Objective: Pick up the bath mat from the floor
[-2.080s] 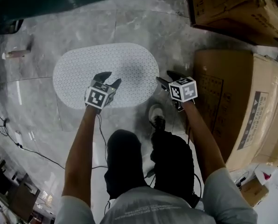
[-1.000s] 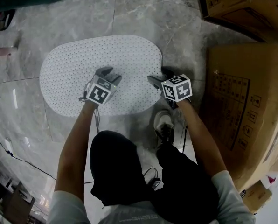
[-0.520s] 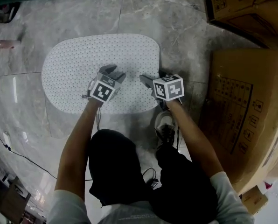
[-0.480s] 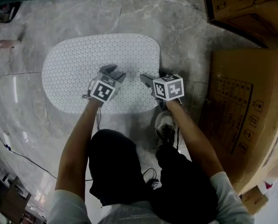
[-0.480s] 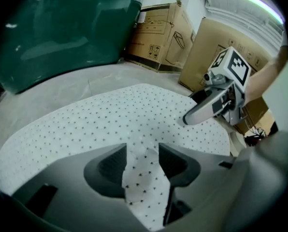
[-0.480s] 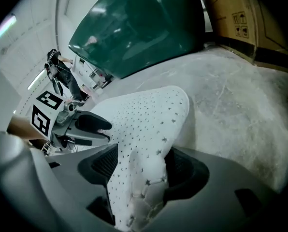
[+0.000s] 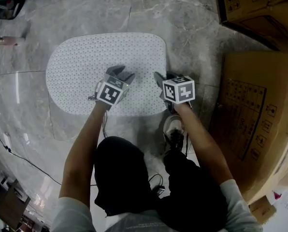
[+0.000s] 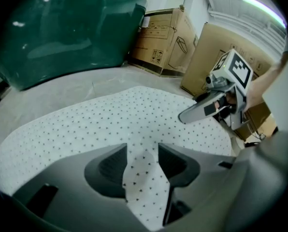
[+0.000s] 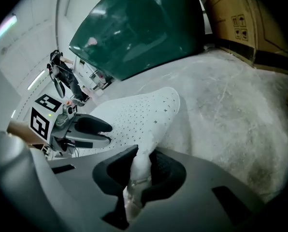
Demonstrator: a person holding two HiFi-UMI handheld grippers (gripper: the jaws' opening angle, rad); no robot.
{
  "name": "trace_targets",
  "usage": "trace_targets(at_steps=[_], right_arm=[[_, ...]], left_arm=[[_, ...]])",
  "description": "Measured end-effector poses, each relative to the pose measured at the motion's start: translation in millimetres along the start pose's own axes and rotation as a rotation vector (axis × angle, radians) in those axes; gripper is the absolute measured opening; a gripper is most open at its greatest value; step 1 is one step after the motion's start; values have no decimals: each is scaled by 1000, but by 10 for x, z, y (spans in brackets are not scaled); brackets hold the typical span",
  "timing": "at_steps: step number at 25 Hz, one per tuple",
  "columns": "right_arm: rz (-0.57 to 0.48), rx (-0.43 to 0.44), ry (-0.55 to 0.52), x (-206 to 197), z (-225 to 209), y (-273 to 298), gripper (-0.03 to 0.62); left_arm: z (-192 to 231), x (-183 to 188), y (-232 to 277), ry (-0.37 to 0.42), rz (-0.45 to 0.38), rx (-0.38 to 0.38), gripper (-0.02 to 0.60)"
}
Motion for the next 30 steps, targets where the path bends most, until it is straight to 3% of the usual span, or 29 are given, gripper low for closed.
trace_targets(at_steps=[7,14,24,30], right_arm=[[-8,47,-7,331,307,-441,43],[-2,92,24,890,927,-1494,35],[-3,177,-101,1798,2053,-3119,35],[-72,186,-124,2277,2603,-4088,35]], left_arm=[[-217,133,-535,-110,-35,-1,204],[-521,500,-1757,-294,-61,27,165],[-781,1279,-3714,-365,-36,77,93],[-975,1736,-4760,-424,-88,126,40]])
Point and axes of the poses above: the fingertips, and each gripper's own axes: y forward along the fingers, z to its left, x out of its top, the point moved 9 cm from there along -y, backward along the fingers
